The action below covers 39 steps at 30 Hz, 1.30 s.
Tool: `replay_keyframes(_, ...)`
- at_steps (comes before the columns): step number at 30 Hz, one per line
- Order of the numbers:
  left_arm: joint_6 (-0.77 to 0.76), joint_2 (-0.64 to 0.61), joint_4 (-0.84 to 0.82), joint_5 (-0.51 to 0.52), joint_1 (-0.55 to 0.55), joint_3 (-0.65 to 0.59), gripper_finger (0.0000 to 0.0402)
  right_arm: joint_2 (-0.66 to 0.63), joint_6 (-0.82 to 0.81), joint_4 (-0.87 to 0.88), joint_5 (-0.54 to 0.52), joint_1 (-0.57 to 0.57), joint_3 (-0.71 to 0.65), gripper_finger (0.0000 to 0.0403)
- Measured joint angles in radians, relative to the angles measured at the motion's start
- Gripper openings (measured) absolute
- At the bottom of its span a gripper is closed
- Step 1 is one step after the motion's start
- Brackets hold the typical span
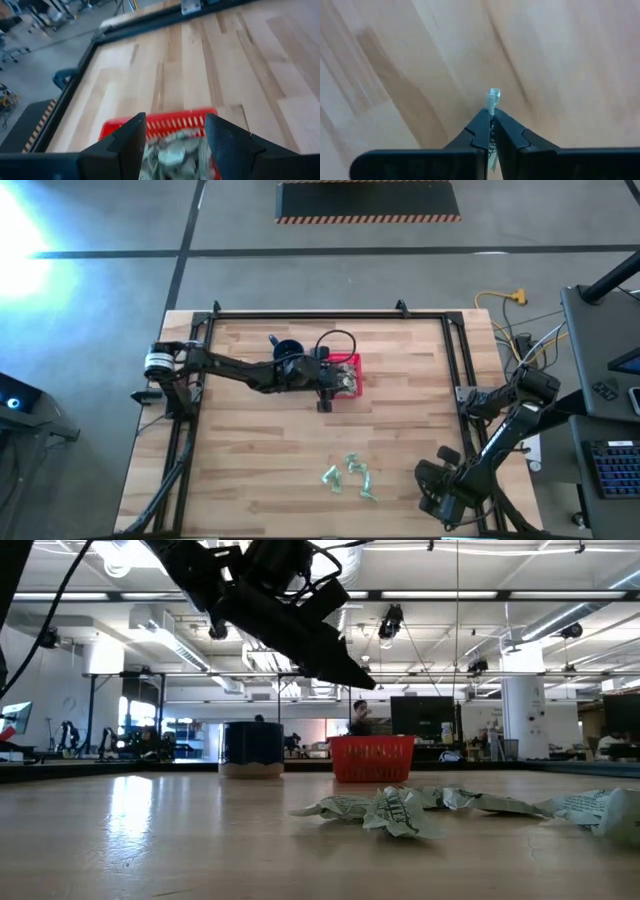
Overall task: Pick and place items into bin
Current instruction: Put the green stevia packet into the red bin
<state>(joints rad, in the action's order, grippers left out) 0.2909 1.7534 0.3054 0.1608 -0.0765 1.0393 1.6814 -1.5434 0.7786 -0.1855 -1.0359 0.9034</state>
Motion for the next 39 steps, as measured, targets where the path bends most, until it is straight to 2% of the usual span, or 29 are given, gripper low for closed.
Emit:
replay_keyframes(6,-0.026,-0.108,-0.257,0.0,0.026,0.0,0.0187,-0.009,0.131,0.004,-0.275,0.016,0.004,0.0012)
replay_keyframes(13,-0.097,-0.24,-0.521,-0.001,0.105,-0.028,0.0187,-0.012,0.346,0.009,-0.647,0.115,0.004,0.0012)
replay_keyframes(18,-0.13,-0.299,-0.599,-0.003,0.197,-0.067,0.0187,-0.012,0.476,0.007,-0.796,0.234,0.004,0.0012)
replay_keyframes(27,-0.191,-0.327,-0.576,-0.006,0.338,-0.146,0.0187,-0.029,0.706,-0.045,-0.818,0.52,0.004,0.0012)
replay_keyframes(33,-0.271,-0.314,-0.567,-0.006,0.39,-0.193,0.0187,-0.056,1.0,-0.232,-0.804,0.69,0.006,0.0012)
replay_keyframes(35,-0.295,-0.314,-0.567,-0.006,0.407,-0.209,0.0187,-0.066,1.124,-0.32,-0.772,0.742,0.006,0.0012)
replay_keyframes(39,-0.338,-0.314,-0.529,-0.007,0.439,-0.252,0.0187,-0.089,1.341,-0.51,-0.623,0.852,0.006,0.0012)
